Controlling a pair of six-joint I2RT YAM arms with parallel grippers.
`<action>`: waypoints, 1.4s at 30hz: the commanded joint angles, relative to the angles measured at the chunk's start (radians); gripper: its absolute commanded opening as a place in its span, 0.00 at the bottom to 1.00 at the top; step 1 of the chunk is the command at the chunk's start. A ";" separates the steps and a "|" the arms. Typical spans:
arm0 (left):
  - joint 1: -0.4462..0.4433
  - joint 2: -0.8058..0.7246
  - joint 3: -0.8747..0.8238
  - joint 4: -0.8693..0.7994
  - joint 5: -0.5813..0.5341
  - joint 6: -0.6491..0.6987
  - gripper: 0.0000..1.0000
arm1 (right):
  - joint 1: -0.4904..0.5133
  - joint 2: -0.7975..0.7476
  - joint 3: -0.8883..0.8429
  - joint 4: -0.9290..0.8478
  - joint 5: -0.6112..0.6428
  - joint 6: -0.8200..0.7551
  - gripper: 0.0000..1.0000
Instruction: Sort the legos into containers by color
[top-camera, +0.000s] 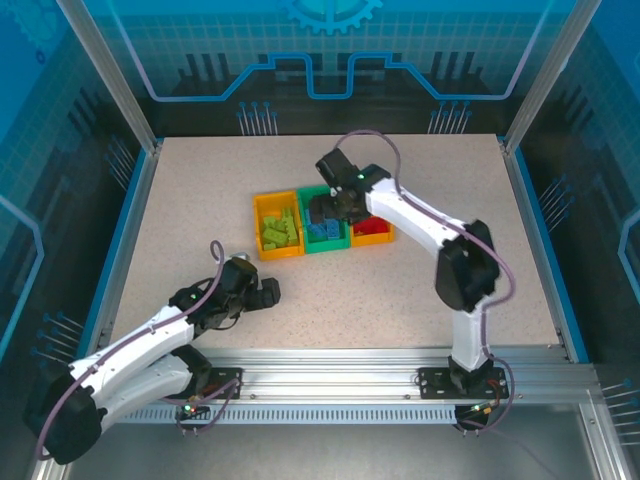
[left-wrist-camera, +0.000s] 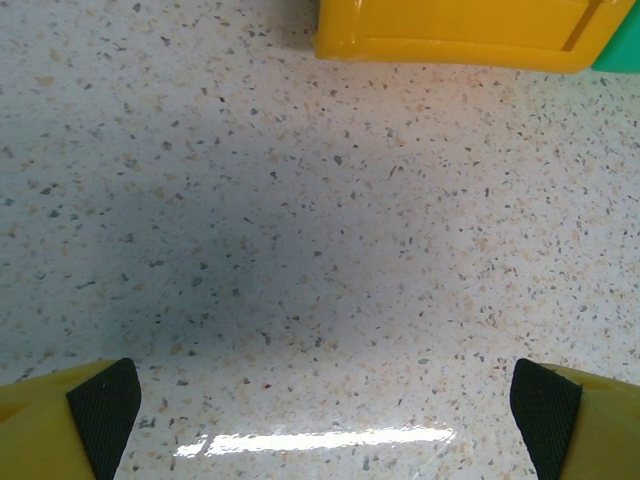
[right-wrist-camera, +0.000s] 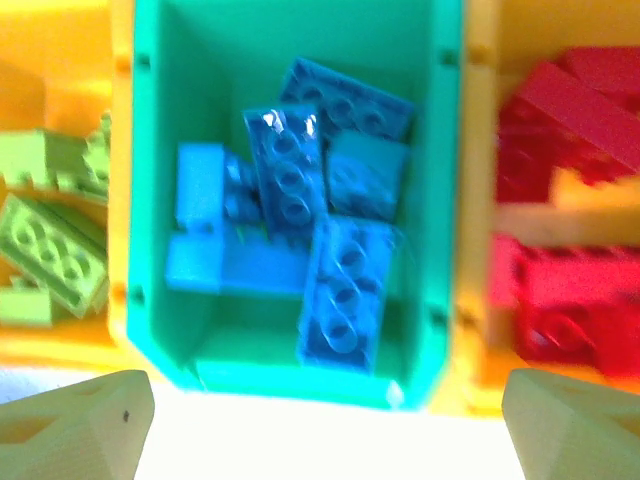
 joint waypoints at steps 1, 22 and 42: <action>0.002 -0.047 -0.014 -0.056 -0.071 -0.007 0.99 | 0.008 -0.246 -0.228 0.126 0.263 -0.093 0.99; 0.042 -0.155 0.034 0.063 -0.551 0.204 0.99 | -0.604 -0.569 -1.254 1.389 0.146 -0.404 1.00; 0.457 0.464 -0.205 1.439 -0.149 0.704 0.99 | -0.564 -0.401 -1.260 1.572 0.020 -0.495 1.00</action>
